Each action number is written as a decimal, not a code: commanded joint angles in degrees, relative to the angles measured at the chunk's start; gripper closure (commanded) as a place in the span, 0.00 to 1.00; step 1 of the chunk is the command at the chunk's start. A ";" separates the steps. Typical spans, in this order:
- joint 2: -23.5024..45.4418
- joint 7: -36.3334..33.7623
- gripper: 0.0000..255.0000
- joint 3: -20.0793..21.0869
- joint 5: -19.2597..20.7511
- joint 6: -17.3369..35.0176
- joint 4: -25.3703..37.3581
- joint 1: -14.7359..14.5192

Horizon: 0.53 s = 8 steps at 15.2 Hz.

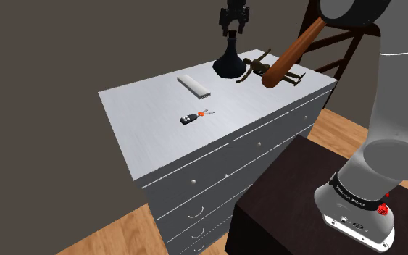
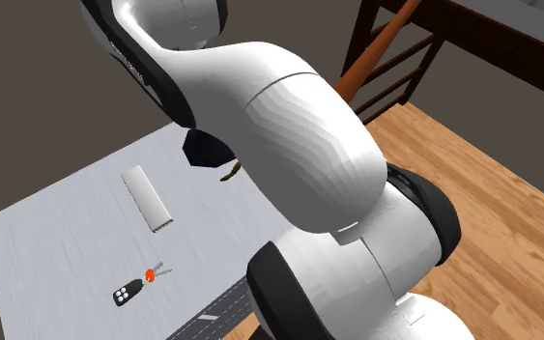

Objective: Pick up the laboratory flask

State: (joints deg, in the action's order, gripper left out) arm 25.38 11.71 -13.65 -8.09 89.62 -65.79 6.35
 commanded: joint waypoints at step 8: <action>-0.44 0.05 1.00 0.02 0.10 2.21 -2.63 -0.28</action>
State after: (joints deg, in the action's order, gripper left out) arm 24.88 11.75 -13.64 -7.99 91.84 -68.39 6.07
